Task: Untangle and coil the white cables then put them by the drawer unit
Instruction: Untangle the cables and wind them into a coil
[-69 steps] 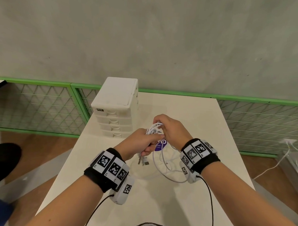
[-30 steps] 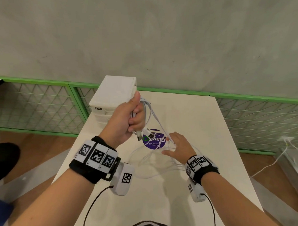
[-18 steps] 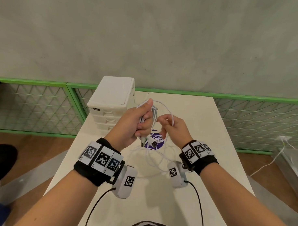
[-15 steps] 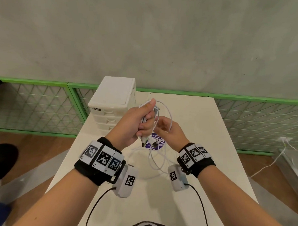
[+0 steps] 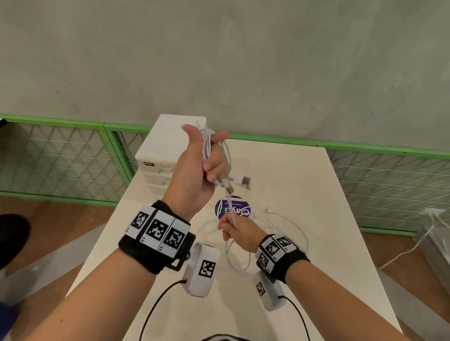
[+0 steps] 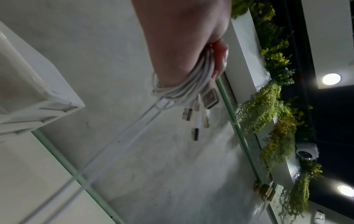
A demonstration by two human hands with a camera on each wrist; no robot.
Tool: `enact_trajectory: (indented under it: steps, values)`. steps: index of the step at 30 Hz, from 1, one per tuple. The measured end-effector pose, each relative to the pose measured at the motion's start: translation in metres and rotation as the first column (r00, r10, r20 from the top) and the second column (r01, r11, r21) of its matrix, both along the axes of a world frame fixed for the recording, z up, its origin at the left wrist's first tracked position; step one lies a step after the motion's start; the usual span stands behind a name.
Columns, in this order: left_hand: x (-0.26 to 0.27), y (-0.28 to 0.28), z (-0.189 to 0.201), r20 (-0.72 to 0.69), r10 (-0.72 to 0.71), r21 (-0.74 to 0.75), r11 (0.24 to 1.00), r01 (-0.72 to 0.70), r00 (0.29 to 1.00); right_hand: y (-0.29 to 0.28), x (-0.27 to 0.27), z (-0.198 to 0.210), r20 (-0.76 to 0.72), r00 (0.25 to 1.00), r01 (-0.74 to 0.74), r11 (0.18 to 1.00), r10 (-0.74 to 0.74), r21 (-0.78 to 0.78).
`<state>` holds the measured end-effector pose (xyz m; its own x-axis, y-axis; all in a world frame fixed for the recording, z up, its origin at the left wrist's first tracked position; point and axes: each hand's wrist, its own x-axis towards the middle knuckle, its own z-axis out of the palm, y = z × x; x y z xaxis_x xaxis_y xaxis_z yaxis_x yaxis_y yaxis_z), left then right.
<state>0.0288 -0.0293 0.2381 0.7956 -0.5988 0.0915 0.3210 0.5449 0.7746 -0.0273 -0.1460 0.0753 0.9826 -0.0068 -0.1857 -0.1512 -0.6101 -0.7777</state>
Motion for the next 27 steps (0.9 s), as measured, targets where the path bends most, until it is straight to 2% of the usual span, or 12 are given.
enact_trajectory:
  steps: [2, 4, 7, 9, 10, 12, 15, 18, 20, 22, 24, 27]
  values:
    - [0.004, -0.004, 0.002, -0.049, 0.094, -0.068, 0.993, -0.097, 0.994, 0.004, -0.003, -0.003, -0.044, 0.998, -0.054, 0.994, 0.05, -0.09]
    - [0.013, -0.006, -0.003, -0.013, 0.229, -0.068, 0.971, -0.229, 0.973, 0.011, -0.006, 0.002, -0.026, 0.993, -0.116, 0.978, 0.113, -0.174]
    - [0.034, -0.003, -0.021, 0.235, 0.43, 0.065, 0.888, -0.456, 0.872, 0.016, -0.011, 0.013, 0.033, 0.982, -0.174, 0.956, 0.187, -0.237]
    - [0.048, 0.004, -0.04, 0.506, 0.435, 0.194, 0.784, -0.59, 0.745, 0.013, -0.014, 0.024, 0.136, 0.972, -0.149, 0.952, 0.191, -0.268]
    - [0.052, 0.007, -0.049, 0.634, 0.351, 0.271, 0.733, -0.624, 0.689, 0.011, -0.015, 0.031, 0.208, 0.962, -0.115, 0.954, 0.177, -0.278]
    - [0.051, 0.012, -0.064, 0.758, 0.023, 0.493, 0.634, -0.596, 0.651, 0.002, -0.014, 0.042, 0.354, 0.928, -0.035, 0.975, 0.114, -0.221]
    - [0.037, 0.015, -0.077, 0.566, -0.412, 0.8, 0.481, -0.357, 0.714, -0.013, -0.007, 0.055, 0.54, 0.842, 0.034, 0.997, 0.005, -0.062]
    - [0.027, 0.017, -0.074, 0.383, -0.518, 0.86, 0.502, -0.091, 0.765, -0.029, 0.0, 0.054, 0.611, 0.791, 0.09, 0.992, -0.017, -0.089]
    - [0.023, 0.015, -0.066, 0.377, -0.556, 0.873, 0.48, -0.084, 0.741, -0.039, 0.002, 0.047, 0.583, 0.812, 0.132, 0.979, -0.019, -0.152]
    - [0.021, 0.015, -0.058, 0.409, -0.514, 0.878, 0.447, -0.172, 0.754, -0.053, 0.002, 0.035, 0.593, 0.798, 0.244, 0.958, -0.11, -0.15]
    - [0.024, 0.019, -0.05, 0.439, -0.377, 0.834, 0.509, -0.214, 0.815, -0.069, -0.005, 0.024, 0.562, 0.78, 0.382, 0.921, -0.275, -0.08]
    - [0.034, 0.027, -0.036, 0.406, -0.158, 0.718, 0.664, -0.207, 0.9, -0.084, -0.018, 0.015, 0.307, 0.871, 0.407, 0.913, -0.383, -0.019]
